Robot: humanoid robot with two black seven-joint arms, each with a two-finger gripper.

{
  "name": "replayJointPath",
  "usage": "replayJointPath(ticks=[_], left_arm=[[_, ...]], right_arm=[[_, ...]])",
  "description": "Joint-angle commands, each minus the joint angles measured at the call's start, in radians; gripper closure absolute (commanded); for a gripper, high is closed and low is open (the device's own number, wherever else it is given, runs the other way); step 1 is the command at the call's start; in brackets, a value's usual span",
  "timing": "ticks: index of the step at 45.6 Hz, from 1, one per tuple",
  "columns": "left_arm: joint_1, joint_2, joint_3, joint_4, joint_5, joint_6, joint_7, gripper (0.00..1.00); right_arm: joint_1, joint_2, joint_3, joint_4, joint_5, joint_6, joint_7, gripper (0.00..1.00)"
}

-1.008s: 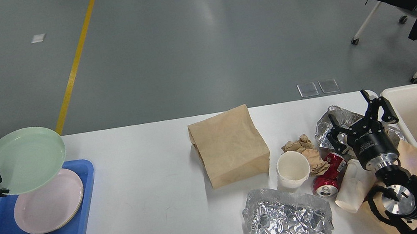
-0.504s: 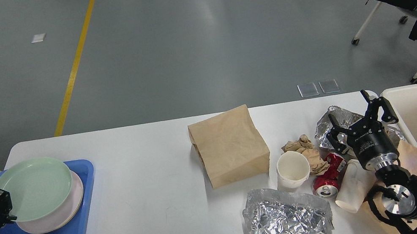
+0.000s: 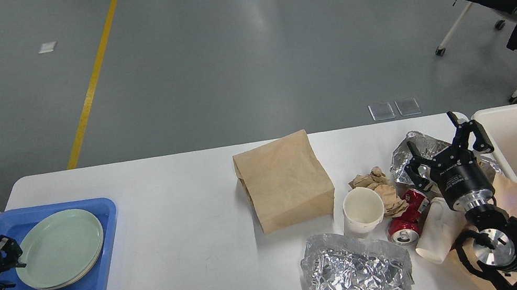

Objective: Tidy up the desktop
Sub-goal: 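Lift the saucer and stack it onto the pink plate on the tray, then release the saucer and pull the left gripper back over the tray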

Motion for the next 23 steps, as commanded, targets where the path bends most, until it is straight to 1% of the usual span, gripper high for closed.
replayJointPath(ticks=[1,5,8,12,15,17,20,23], left_arm=[[-0.002,0.001,-0.001,-0.002,0.000,0.018,0.010,0.31],[-0.013,0.007,-0.004,-0.002,0.001,0.018,0.017,0.19],[-0.025,0.009,-0.018,-0.002,0.012,0.010,0.020,0.15],[-0.071,0.039,-0.085,0.000,0.035,0.006,0.018,0.05],[-0.068,0.090,-0.208,0.000,0.037,0.007,-0.002,0.04],[-0.050,0.117,-0.324,0.000,0.035,0.006,-0.002,0.04],[-0.002,0.139,-0.531,0.000,0.037,0.004,0.001,0.04],[0.082,0.125,-0.760,0.000,0.037,0.004,-0.002,0.04]], right_arm=[[0.000,0.000,0.000,0.000,0.001,0.000,0.000,0.00],[0.000,0.000,0.000,0.000,0.000,0.000,0.000,0.00],[0.000,0.000,0.000,0.000,0.000,0.000,0.000,0.00],[0.000,0.000,0.000,0.000,0.001,0.000,0.000,0.00],[0.000,0.000,0.000,0.000,0.000,0.000,0.000,0.00],[0.000,0.000,0.000,0.000,0.000,0.000,0.000,0.00],[0.000,0.000,0.000,0.000,0.000,0.000,0.000,0.00],[0.000,0.000,0.000,0.000,0.000,0.000,0.000,0.00]])
